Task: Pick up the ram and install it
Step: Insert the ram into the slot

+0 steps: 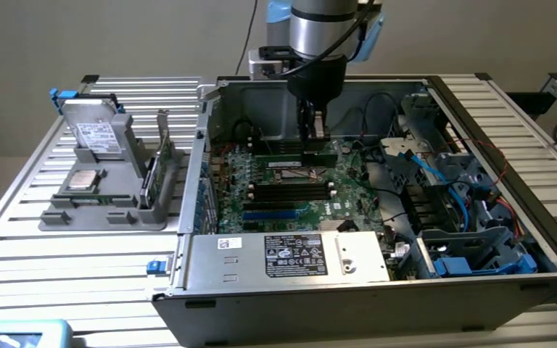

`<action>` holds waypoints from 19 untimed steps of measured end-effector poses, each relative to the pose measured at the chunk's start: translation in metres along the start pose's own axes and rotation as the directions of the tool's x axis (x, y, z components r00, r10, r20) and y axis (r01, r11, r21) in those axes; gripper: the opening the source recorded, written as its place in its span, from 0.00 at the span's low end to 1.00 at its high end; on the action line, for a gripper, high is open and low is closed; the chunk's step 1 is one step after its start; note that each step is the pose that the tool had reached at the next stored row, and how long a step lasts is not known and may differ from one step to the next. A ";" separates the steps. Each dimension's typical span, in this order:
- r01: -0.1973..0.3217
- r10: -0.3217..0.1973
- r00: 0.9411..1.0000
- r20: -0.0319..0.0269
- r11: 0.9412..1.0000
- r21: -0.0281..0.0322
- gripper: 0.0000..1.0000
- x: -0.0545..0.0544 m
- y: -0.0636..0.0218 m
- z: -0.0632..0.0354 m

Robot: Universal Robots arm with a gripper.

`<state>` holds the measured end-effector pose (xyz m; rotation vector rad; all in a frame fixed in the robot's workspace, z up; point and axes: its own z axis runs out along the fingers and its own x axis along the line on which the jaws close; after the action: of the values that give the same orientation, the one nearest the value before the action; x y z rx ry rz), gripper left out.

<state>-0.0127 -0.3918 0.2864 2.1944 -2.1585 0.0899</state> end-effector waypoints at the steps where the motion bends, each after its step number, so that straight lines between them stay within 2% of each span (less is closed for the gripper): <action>1: 0.000 0.000 1.000 -0.003 1.000 0.000 0.14 -0.002 0.0000 0.0009; 5: 0.000 0.000 1.000 -0.024 1.000 0.002 0.14 -0.006 0.0000 0.0036; 6: 0.000 0.000 1.000 -0.026 1.000 0.003 0.14 -0.006 -0.0001 0.0049; 10: -0.001 0.001 1.000 -0.026 1.000 0.004 0.14 -0.007 0.0001 0.0117; 14: 0.000 0.001 1.000 -0.021 1.000 0.006 0.14 -0.007 0.0005 0.0169; 19: -0.001 0.001 1.000 0.005 1.000 0.007 0.14 0.000 0.0006 0.0199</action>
<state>-0.0134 -0.3934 0.2666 2.1995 -2.1646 0.0922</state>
